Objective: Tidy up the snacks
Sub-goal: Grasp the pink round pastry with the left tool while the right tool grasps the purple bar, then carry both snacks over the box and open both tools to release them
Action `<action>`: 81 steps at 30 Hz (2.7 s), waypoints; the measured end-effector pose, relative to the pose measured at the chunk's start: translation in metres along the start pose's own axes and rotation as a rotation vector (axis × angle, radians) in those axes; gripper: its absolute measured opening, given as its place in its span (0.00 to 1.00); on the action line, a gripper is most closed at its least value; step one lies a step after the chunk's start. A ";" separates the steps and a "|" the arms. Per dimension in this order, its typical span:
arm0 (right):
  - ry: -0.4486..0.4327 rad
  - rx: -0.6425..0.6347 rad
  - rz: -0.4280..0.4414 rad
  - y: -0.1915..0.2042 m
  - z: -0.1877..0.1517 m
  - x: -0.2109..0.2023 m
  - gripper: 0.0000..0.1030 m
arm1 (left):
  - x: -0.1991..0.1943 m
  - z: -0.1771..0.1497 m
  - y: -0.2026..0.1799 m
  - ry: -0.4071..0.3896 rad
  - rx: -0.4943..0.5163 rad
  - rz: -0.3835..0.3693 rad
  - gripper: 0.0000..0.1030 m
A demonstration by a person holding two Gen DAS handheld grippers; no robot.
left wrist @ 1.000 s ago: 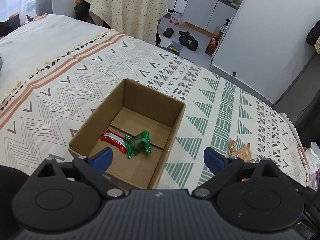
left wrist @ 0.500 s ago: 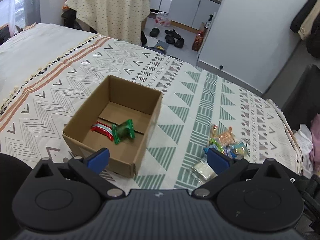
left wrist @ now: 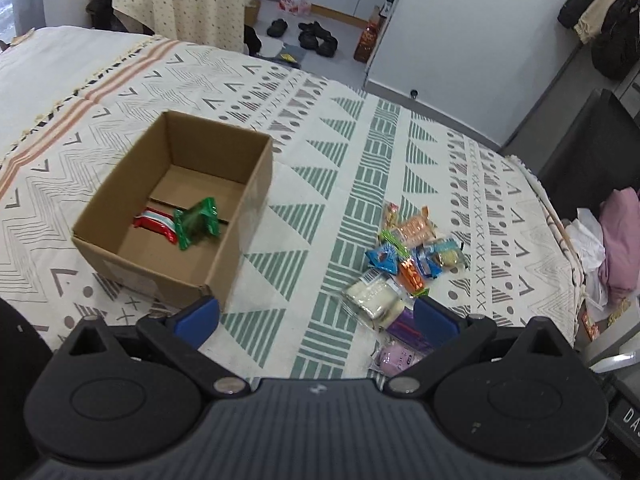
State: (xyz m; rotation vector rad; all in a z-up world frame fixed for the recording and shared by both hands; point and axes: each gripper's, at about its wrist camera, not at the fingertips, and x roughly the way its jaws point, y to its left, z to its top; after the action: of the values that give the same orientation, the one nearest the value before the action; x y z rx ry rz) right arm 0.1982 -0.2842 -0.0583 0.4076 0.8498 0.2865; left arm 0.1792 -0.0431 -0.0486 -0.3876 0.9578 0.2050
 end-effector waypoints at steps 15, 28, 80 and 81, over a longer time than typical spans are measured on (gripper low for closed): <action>0.099 0.092 0.002 -0.060 -0.003 0.036 0.78 | 0.071 -0.013 -0.034 0.159 0.015 -0.054 0.95; 0.179 0.056 0.053 -0.096 0.008 0.078 0.72 | 0.138 -0.041 -0.056 0.313 -0.021 -0.040 0.83; 0.092 0.140 0.120 -0.045 -0.009 0.025 0.24 | 0.004 -0.020 -0.004 0.047 -0.053 -0.099 0.31; 0.083 0.134 0.128 -0.041 -0.010 0.021 0.24 | -0.003 -0.020 -0.001 0.033 -0.060 -0.104 0.31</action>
State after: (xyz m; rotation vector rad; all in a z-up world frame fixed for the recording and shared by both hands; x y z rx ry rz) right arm 0.2076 -0.3097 -0.0969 0.5795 0.9291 0.3679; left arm 0.1631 -0.0525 -0.0561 -0.4957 0.9628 0.1336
